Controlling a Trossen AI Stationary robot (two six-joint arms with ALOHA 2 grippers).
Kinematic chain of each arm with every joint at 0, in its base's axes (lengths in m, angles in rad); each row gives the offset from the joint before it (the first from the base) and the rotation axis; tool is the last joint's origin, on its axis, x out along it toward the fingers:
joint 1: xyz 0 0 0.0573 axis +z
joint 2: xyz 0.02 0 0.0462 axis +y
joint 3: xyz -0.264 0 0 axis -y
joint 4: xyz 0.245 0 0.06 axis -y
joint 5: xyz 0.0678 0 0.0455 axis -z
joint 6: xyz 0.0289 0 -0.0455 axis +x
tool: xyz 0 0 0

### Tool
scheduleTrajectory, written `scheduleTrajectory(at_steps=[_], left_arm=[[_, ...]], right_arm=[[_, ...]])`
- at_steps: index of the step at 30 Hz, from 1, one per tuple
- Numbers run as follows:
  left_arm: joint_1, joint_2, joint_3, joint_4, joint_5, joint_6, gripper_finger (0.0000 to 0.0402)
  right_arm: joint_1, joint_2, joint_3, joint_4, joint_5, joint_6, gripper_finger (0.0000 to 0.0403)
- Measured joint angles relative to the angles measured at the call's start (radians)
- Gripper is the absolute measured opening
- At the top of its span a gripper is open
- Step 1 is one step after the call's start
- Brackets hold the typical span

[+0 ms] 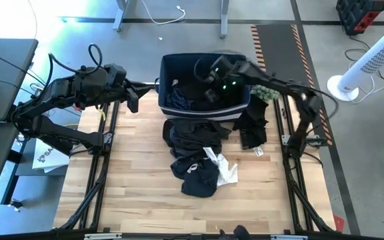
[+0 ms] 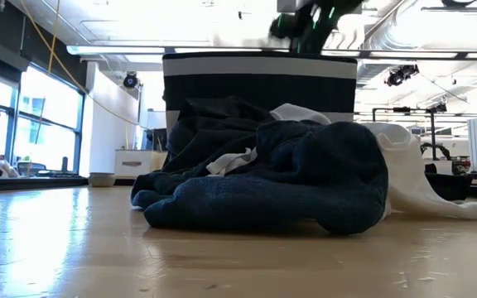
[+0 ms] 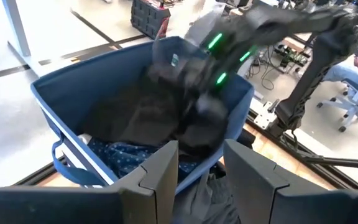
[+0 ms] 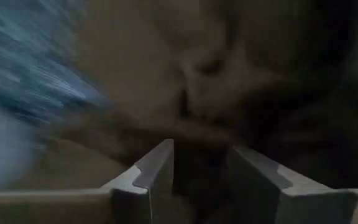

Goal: Sort clothes
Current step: Put the black sweater into the blue bin, then put the white towel into the blue bin

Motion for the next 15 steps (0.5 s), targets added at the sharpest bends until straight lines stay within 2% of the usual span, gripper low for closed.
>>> scheduleTrajectory(at_steps=[5,7,12,15], left_arm=[[0.000,0.000,0.000,-0.031,-0.001,-0.036,0.0127],[0.000,0.000,0.000,-0.032,-0.001,-0.049,0.0127],[0.000,0.000,0.000,-0.033,-0.003,-0.076,0.0127],[0.000,0.002,0.000,-0.033,-0.003,-0.079,0.0127]], right_arm=[[0.057,-0.157,0.093,0.024,0.095,-0.002,0.0144],[0.097,-0.220,0.098,0.041,0.099,-0.007,0.0144],[0.277,-0.387,0.053,0.025,0.079,-0.048,0.0144],[0.428,-0.455,-0.020,0.001,0.080,0.034,0.0144]])
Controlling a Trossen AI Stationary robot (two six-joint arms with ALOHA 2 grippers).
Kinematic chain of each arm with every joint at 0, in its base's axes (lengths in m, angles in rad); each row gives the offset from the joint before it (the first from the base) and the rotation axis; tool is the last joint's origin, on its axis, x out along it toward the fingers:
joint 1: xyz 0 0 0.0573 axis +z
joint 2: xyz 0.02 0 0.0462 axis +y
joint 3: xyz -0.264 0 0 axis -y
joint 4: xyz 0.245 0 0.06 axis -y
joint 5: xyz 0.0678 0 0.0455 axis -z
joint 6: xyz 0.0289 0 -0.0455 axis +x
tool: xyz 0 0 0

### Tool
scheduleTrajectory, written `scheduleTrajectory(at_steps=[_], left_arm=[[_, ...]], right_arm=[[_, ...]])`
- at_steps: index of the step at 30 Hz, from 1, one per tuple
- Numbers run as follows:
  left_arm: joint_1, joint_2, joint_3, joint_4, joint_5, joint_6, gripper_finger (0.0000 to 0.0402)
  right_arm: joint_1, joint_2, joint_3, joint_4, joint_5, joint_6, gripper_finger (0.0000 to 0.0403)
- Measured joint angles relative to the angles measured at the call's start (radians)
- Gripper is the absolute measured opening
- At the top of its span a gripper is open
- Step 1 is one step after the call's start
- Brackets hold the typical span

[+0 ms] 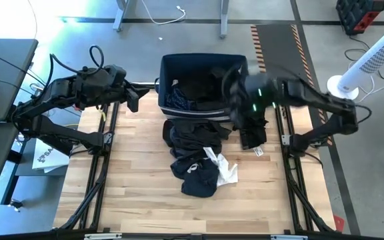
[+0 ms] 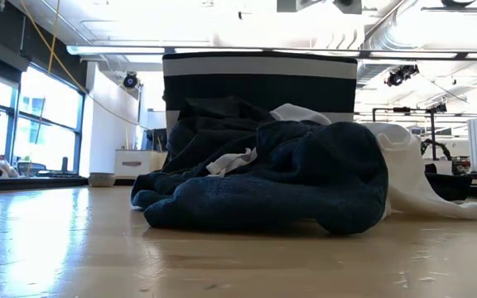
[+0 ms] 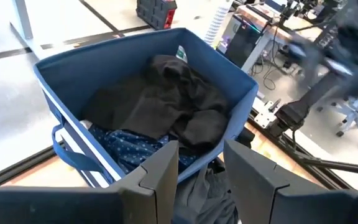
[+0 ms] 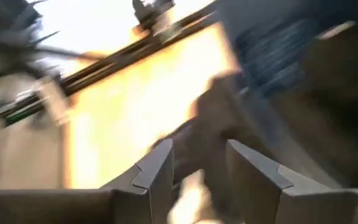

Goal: Sort clothes
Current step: Put the white towel into the blue bin

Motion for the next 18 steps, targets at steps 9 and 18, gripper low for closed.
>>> scheduleTrajectory(at_steps=[9,18], left_arm=[[0.000,0.005,0.000,-0.006,0.156,0.113,0.0127],[0.000,0.005,0.000,-0.173,0.373,0.151,0.0127]], right_arm=[[0.461,-0.050,-0.371,0.226,0.005,0.476,0.0144],[0.539,0.113,-0.498,0.269,-0.051,0.717,0.0188]])
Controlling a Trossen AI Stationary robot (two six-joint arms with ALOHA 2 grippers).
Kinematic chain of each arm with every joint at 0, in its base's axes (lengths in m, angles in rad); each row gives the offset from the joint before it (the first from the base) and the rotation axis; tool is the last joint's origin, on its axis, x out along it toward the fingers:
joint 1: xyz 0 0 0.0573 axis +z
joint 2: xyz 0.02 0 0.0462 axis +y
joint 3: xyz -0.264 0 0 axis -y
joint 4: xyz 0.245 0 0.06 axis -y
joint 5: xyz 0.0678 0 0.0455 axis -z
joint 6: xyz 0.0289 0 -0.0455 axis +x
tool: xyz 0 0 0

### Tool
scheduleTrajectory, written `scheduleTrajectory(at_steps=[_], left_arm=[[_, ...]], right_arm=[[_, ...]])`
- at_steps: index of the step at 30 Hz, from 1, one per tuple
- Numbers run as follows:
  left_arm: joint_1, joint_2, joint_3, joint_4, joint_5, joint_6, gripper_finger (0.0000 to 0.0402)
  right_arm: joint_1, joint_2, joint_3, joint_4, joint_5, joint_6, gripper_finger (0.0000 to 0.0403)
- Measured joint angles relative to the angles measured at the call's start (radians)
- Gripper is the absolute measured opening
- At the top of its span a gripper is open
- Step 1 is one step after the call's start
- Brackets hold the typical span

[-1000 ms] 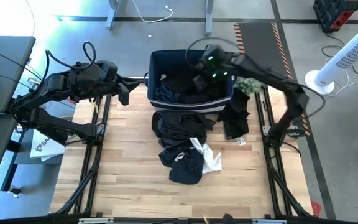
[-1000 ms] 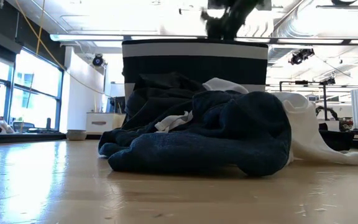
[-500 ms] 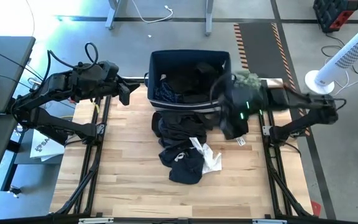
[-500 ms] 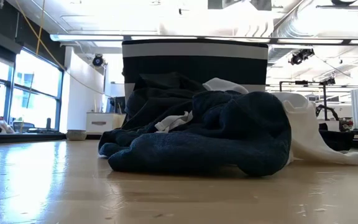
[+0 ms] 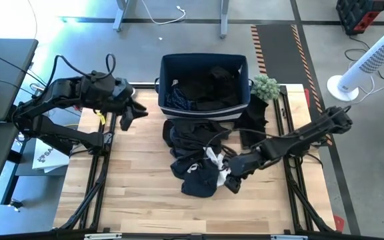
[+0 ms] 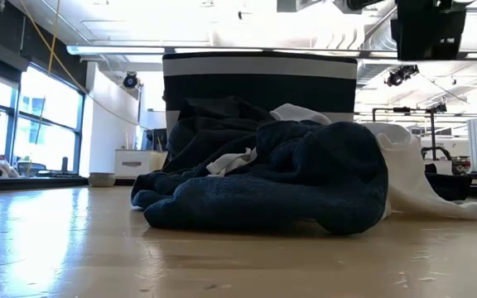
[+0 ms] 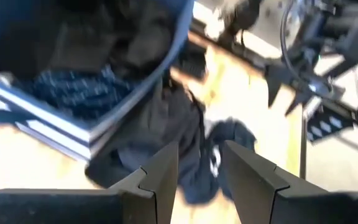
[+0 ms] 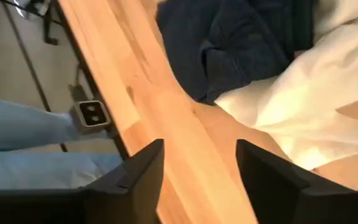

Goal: Sort clothes
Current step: Put the white towel into the blue bin

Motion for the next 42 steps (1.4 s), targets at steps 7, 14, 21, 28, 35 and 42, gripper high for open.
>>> scheduleTrajectory(at_steps=[7,14,21,28,35,42], left_arm=[[-0.038,-0.001,0.000,-0.131,0.020,-0.019,0.0127],[-0.085,-0.002,0.000,-0.144,-0.047,-0.079,0.0127],[-0.098,-0.001,0.000,-0.143,-0.147,-0.210,0.0127],[-0.098,-0.001,0.000,-0.128,-0.203,-0.404,0.0127],[-0.098,-0.001,0.000,0.008,-0.239,-0.469,0.0127],[-0.098,-0.001,0.000,0.148,-0.343,-0.256,0.0127]], right_arm=[[-0.038,0.102,0.001,-0.054,0.035,-0.245,0.0277],[-0.058,0.256,0.001,-0.070,0.079,-0.681,0.0308],[-0.074,0.417,0.008,0.015,0.097,-0.800,0.0267],[-0.102,0.411,0.005,-0.118,0.108,-0.864,0.0046],[-0.166,0.114,0.002,-0.253,0.094,-0.974,0.0035],[-0.349,-0.216,0.102,-0.343,-0.166,-0.745,0.0012]])
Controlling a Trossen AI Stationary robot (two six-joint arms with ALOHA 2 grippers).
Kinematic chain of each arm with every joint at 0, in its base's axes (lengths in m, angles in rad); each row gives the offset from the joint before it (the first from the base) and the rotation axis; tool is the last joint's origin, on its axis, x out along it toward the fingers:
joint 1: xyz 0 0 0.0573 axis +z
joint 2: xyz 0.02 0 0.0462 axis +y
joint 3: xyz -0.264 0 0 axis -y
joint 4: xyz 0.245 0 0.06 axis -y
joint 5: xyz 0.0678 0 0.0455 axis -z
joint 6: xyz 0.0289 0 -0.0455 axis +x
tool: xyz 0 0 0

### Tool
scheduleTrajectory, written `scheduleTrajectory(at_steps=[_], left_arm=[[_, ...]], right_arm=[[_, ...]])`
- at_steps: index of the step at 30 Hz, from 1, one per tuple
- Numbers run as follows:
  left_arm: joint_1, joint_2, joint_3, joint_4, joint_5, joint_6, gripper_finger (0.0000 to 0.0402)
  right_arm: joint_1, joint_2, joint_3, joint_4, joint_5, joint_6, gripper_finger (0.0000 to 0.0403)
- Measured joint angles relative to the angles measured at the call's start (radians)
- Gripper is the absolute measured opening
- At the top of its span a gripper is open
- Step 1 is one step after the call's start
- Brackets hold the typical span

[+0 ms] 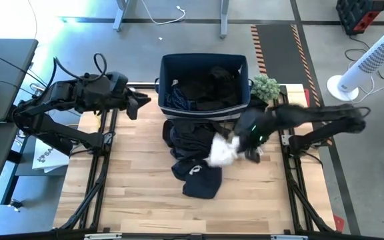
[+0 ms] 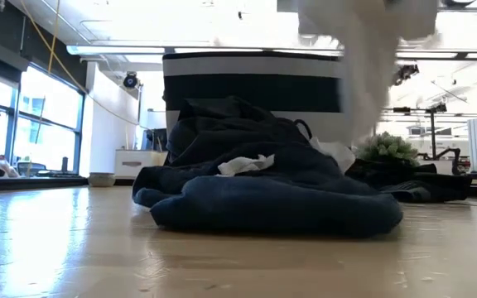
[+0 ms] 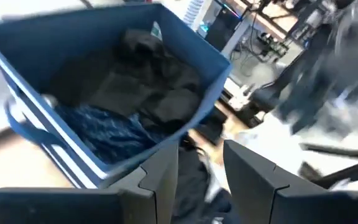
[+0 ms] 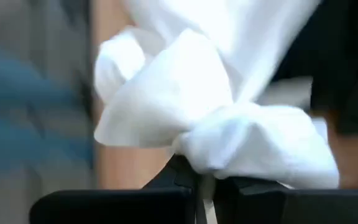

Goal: Sort clothes
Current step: Put the white towel into the blue bin

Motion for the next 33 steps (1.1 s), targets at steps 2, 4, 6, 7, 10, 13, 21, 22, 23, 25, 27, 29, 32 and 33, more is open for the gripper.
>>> scheduleTrajectory(at_steps=[2,4,6,7,10,13,21,22,23,25,27,29,32,33], left_arm=[[0.001,0.000,0.000,-0.002,-0.024,0.071,0.0127],[0.002,0.000,0.000,-0.002,-0.057,0.132,0.0127],[0.002,0.000,0.000,-0.002,-0.089,0.200,0.0127],[0.002,0.000,0.000,-0.002,-0.099,0.230,0.0127],[0.002,0.000,0.000,-0.002,-0.100,0.304,0.0127],[0.002,0.000,0.000,-0.003,-0.069,0.359,0.0126],[0.002,0.000,0.000,-0.008,-0.007,0.405,0.0126],[0.002,0.000,0.000,-0.009,-0.008,0.404,0.0126],[0.002,0.000,0.000,-0.009,-0.014,0.398,0.0126],[0.002,0.000,0.000,-0.009,-0.026,0.378,0.0126],[0.002,0.000,0.000,-0.009,-0.030,0.361,0.0126],[0.002,0.000,0.000,-0.009,-0.030,0.343,0.0126],[0.002,0.000,0.000,-0.009,-0.045,0.333,0.0126],[0.002,0.000,0.000,-0.009,-0.057,0.324,0.0126]], right_arm=[[-0.051,-0.041,0.059,0.086,-0.026,0.141,0.0012],[-0.092,-0.063,0.128,0.221,-0.006,0.241,0.0012],[-0.122,-0.065,0.207,0.357,0.062,0.263,0.0012],[-0.136,-0.056,0.247,0.424,0.120,0.253,0.0012],[-0.185,-0.014,0.371,0.568,0.335,0.189,0.0012],[-0.260,0.045,0.498,0.625,0.508,0.102,0.0012],[-0.460,0.276,0.661,0.598,0.349,0.044,0.0012],[-0.474,0.307,0.660,0.582,0.310,0.044,0.0012],[-0.486,0.341,0.659,0.556,0.277,0.044,0.0012],[-0.502,0.412,0.659,0.463,0.245,0.044,0.0013],[-0.511,0.480,0.657,0.340,0.248,0.044,0.0020],[-0.517,0.544,0.656,0.216,0.255,0.033,0.0039],[-0.523,0.619,0.656,0.083,0.244,-0.024,0.0090],[-0.526,0.636,0.656,0.060,0.237,-0.032,0.0111]])
